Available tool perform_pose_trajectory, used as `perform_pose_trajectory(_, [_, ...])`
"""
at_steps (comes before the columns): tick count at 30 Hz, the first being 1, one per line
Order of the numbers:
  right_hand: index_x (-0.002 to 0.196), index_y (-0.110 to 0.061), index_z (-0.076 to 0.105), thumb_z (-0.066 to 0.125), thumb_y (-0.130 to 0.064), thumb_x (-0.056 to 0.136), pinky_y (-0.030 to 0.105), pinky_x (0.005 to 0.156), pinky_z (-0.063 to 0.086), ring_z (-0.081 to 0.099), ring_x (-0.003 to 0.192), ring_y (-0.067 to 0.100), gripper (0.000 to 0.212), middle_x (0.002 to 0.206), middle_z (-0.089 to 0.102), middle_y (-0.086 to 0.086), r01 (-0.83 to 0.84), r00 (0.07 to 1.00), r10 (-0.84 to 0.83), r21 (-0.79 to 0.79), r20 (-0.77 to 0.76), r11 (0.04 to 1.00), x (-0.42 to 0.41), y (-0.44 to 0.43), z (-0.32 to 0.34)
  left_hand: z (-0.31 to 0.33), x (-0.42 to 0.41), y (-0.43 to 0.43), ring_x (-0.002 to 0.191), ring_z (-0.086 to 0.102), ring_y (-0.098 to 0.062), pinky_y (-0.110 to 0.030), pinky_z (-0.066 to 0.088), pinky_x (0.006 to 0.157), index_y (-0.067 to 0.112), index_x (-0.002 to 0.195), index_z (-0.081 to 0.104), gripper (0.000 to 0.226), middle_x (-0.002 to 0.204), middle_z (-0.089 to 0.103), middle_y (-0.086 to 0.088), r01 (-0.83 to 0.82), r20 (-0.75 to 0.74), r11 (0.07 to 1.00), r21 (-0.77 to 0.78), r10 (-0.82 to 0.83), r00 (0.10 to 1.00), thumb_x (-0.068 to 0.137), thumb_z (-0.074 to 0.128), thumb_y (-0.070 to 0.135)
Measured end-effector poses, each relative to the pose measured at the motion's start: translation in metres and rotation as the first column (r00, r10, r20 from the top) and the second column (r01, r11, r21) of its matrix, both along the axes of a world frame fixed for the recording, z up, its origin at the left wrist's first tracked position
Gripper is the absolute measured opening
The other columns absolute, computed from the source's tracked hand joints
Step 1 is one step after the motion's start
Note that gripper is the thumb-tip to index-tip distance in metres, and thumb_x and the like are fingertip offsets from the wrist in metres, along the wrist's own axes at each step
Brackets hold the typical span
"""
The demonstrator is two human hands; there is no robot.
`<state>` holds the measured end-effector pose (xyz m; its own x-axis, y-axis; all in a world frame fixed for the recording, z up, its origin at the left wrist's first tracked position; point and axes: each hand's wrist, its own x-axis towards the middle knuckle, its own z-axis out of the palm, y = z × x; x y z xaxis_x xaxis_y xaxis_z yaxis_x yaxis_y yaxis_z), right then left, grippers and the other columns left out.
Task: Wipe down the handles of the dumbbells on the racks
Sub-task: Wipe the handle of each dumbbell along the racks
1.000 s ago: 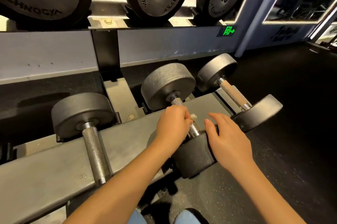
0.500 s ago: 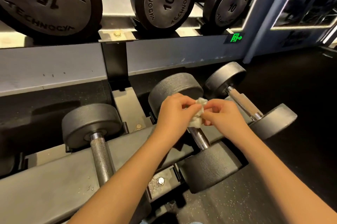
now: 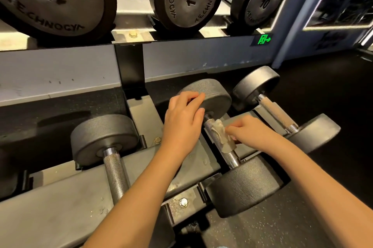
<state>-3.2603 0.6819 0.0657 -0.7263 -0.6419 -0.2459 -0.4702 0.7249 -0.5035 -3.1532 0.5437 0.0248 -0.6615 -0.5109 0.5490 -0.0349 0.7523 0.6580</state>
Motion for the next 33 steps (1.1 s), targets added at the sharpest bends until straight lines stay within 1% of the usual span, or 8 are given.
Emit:
perform_pose_trajectory(3, [0.069,-0.002,0.069,0.062,-0.039,0.088,0.019,0.048,0.036,0.043,0.044,0.003,0.043,0.054,0.061,0.005,-0.05,0.997,0.053,0.058,-0.05,0.997,0.003,-0.007,-0.002,-0.001,0.001,0.0,0.121,0.036,-0.011,-0.039,0.038,0.103,0.019,0.133,0.055,0.036,0.126,0.051,0.006,0.004,0.004,1.0,-0.003,-0.004,1.0,0.097,0.049,0.02])
perform_pose_trajectory(7, [0.065,-0.01,0.071,0.067,-0.026,0.086,0.009,0.041,0.033,0.048,0.045,0.001,0.027,0.058,0.063,0.0,-0.005,0.992,0.011,0.052,-0.124,0.999,0.001,-0.025,0.001,-0.002,0.001,-0.003,0.121,0.035,-0.01,-0.032,0.035,0.103,0.018,0.133,0.055,0.037,0.127,0.051,0.005,0.027,-0.003,1.0,0.009,-0.027,1.0,0.097,0.048,0.019])
perform_pose_trajectory(13, [0.089,-0.013,0.071,0.074,-0.019,0.081,0.026,0.074,0.049,0.063,0.079,0.016,0.01,0.073,0.063,0.0,0.045,0.981,-0.074,-0.158,-0.179,0.986,-0.004,-0.04,-0.002,-0.002,0.001,-0.004,0.121,0.034,-0.009,-0.029,0.031,0.103,0.019,0.133,0.055,0.042,0.128,0.051,0.006,0.039,-0.001,0.999,0.019,-0.039,0.999,0.093,0.042,0.026])
perform_pose_trajectory(17, [0.07,-0.02,0.066,0.076,-0.016,0.079,0.017,0.06,0.044,0.061,0.072,0.011,0.014,0.069,0.063,-0.004,-0.011,0.991,0.008,-0.017,-0.135,1.0,-0.001,-0.022,0.003,-0.004,0.002,-0.004,0.123,0.033,-0.009,-0.03,0.031,0.104,0.02,0.134,0.054,0.038,0.13,0.05,0.005,0.04,0.004,0.999,0.021,-0.04,0.999,0.097,0.047,0.019])
perform_pose_trajectory(20, [0.073,-0.013,0.069,0.076,-0.013,0.078,0.018,0.064,0.047,0.062,0.074,0.011,0.009,0.071,0.063,-0.004,-0.031,0.993,0.036,0.045,-0.117,0.999,0.001,-0.012,0.002,-0.005,0.001,-0.005,0.123,0.033,-0.008,-0.027,0.03,0.104,0.02,0.134,0.054,0.037,0.13,0.05,0.006,0.037,-0.006,0.999,0.03,-0.036,0.999,0.097,0.049,0.016])
perform_pose_trajectory(23, [0.075,-0.009,0.071,0.074,-0.014,0.08,0.012,0.054,0.043,0.059,0.06,0.007,0.008,0.063,0.064,-0.002,-0.01,0.993,0.003,-0.054,-0.115,0.998,0.001,-0.018,-0.002,-0.005,0.001,-0.006,0.123,0.032,-0.006,-0.028,0.03,0.104,0.021,0.134,0.053,0.038,0.13,0.05,0.007,0.046,-0.013,0.999,0.027,-0.046,0.999,0.097,0.048,0.017])
perform_pose_trajectory(27, [0.069,-0.016,0.068,0.073,-0.015,0.083,0.016,0.057,0.042,0.054,0.058,0.006,0.014,0.058,0.059,-0.004,0.056,0.994,-0.075,-0.212,-0.083,0.976,-0.006,-0.037,-0.002,-0.003,0.004,-0.005,0.126,0.029,-0.007,-0.032,0.03,0.107,0.021,0.137,0.05,0.04,0.134,0.047,0.007,0.06,0.029,0.998,0.024,-0.06,0.998,0.097,0.048,0.016])
perform_pose_trajectory(33, [0.075,-0.007,0.067,0.07,-0.013,0.083,0.006,0.052,0.037,0.057,0.052,0.001,0.01,0.06,0.065,0.002,-0.038,0.997,0.03,-0.104,-0.075,0.994,-0.001,-0.019,0.0,-0.004,0.007,-0.005,0.131,0.025,-0.007,-0.031,0.027,0.11,0.023,0.141,0.044,0.044,0.139,0.042,0.008,0.063,0.072,0.998,0.011,-0.064,0.995,0.098,0.047,0.018])
